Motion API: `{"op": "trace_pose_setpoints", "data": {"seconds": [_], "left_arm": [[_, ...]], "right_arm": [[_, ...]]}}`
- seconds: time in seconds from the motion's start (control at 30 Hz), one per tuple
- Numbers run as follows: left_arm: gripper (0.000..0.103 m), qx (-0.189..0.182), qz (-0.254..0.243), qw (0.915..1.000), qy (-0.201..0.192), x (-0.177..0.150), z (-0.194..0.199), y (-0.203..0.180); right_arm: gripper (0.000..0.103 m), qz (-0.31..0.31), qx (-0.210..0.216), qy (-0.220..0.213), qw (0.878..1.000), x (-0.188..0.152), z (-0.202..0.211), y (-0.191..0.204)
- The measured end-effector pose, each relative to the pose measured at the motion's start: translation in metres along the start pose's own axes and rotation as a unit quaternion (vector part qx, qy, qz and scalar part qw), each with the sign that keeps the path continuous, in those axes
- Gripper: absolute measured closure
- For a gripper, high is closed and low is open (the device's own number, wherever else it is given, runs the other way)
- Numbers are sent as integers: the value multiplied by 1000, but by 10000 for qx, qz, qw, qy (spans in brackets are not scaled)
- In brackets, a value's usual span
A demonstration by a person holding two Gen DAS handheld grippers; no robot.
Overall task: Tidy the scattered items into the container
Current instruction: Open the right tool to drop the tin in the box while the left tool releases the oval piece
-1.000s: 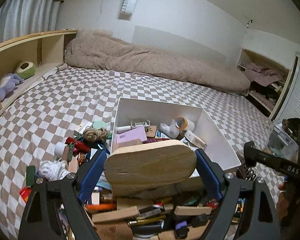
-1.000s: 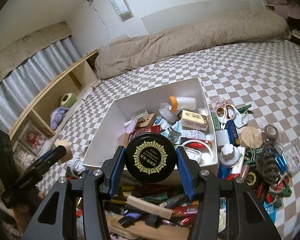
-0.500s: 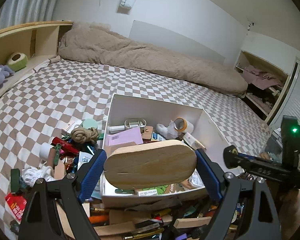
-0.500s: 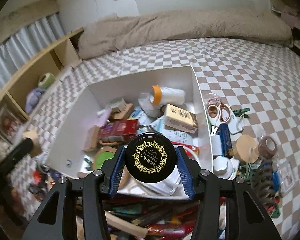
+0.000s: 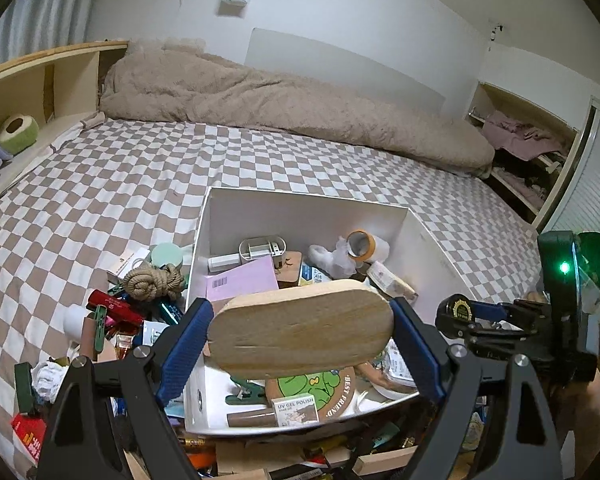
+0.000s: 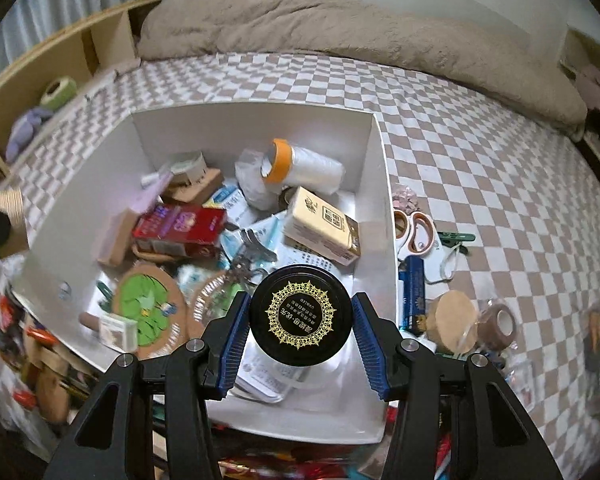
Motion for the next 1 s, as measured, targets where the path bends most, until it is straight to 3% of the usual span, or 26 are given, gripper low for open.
{"op": "trace_pose_setpoints", "data": {"seconds": [0.43,0.6,1.0], "left_arm": [[14,-197,-7,9974,700,10,-35,-15],[14,-196,-78,9947,1003,9,-51,-26],[14,-238,-219,9888,1459,6,-85,-43]], "right_arm": [[50,249,-87,101,9996,-3,-10,3],[44,195,85,-13,9998,-4,-1,3],[44,252,456,-290,9982,-18,25,10]]}}
Point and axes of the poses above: each gripper's, at about its wrist camera, not at the fingertips, and z roughly against the way its jaws point, y to its left, x to its top, the point moved 1 cm from there along -z, roughly the way its jaws point, and after that the axes turned 1 degree about z, right-handed, at the moved point
